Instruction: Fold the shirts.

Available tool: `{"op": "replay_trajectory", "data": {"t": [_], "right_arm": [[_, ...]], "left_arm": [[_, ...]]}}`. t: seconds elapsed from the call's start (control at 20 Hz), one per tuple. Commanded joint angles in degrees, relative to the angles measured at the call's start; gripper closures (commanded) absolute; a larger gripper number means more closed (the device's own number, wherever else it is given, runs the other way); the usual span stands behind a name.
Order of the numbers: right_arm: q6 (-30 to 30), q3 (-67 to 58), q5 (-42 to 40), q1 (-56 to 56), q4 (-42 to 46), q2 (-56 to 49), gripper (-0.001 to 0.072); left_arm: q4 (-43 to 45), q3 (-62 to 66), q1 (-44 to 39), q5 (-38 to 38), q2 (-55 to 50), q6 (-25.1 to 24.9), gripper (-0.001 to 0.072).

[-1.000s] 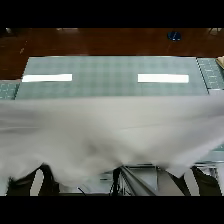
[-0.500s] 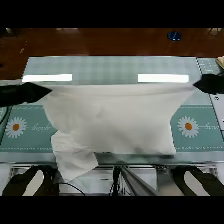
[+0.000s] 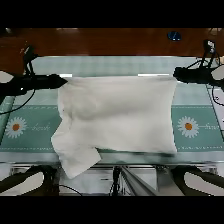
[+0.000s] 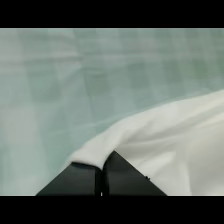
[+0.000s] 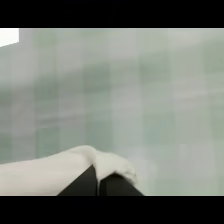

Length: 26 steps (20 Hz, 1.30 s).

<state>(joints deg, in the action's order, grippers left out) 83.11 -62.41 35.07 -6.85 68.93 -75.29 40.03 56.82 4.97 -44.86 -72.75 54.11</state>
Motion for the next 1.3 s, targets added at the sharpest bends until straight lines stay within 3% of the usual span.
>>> {"op": "replay_trajectory", "data": {"t": [0.0,0.15,0.3,0.35,0.45,0.5,0.65,0.75,0.9,1.05,1.15,1.25], "right_arm": [[0.0,0.0,-12.6,0.2,0.2,-2.5,0.0686],[0.0,0.0,-15.0,0.2,0.2,-3.9,0.0686],[0.0,0.0,-10.0,0.2,0.2,-6.6,0.0684],[0.0,0.0,-9.1,0.2,0.2,-7.1,0.0662],[0.0,-0.8,-9.9,0.0,0.3,-5.4,0.0205],[-0.6,-2.1,-9.7,-0.6,1.3,-3.4,0.0117],[-1.7,-7.8,-2.9,-4.6,8.2,5.6,0.0104],[-0.1,-9.4,10.3,-8.2,12.7,10.6,0.0104],[0.7,-8.3,26.8,-11.6,15.6,13.4,0.0105],[0.1,-3.8,27.6,-11.5,15.6,15.3,0.0106],[-0.1,-0.9,27.8,-11.5,15.7,15.4,0.0106],[-0.5,2.1,27.8,-11.5,15.6,15.4,0.0106]], "left_arm": [[0.2,2.0,-3.4,14.8,-4.5,-2.7,0.0683],[0.2,2.1,-5.4,15.7,-7.8,-2.6,0.0682],[0.2,2.1,-6.8,9.4,-12.0,-0.6,0.0675],[0.0,2.1,-6.8,7.3,-12.6,1.2,0.0582],[0.3,4.0,-4.8,2.8,-11.6,1.9,0.0201],[1.4,6.5,-2.4,-1.6,-10.3,1.9,0.0168],[11.3,15.3,9.1,-18.8,-5.0,6.1,0.0171],[18.4,16.6,17.6,-31.2,-1.9,10.9,0.0169],[13.2,8.7,27.6,-46.8,1.5,10.5,0.0125],[12.8,-3.3,30.9,-46.9,5.4,10.3,0.0094],[12.9,-11.3,31.8,-46.4,7.7,7.8,0.0018],[12.9,-18.4,31.8,-44.7,8.8,6.3,0.0018]]}}
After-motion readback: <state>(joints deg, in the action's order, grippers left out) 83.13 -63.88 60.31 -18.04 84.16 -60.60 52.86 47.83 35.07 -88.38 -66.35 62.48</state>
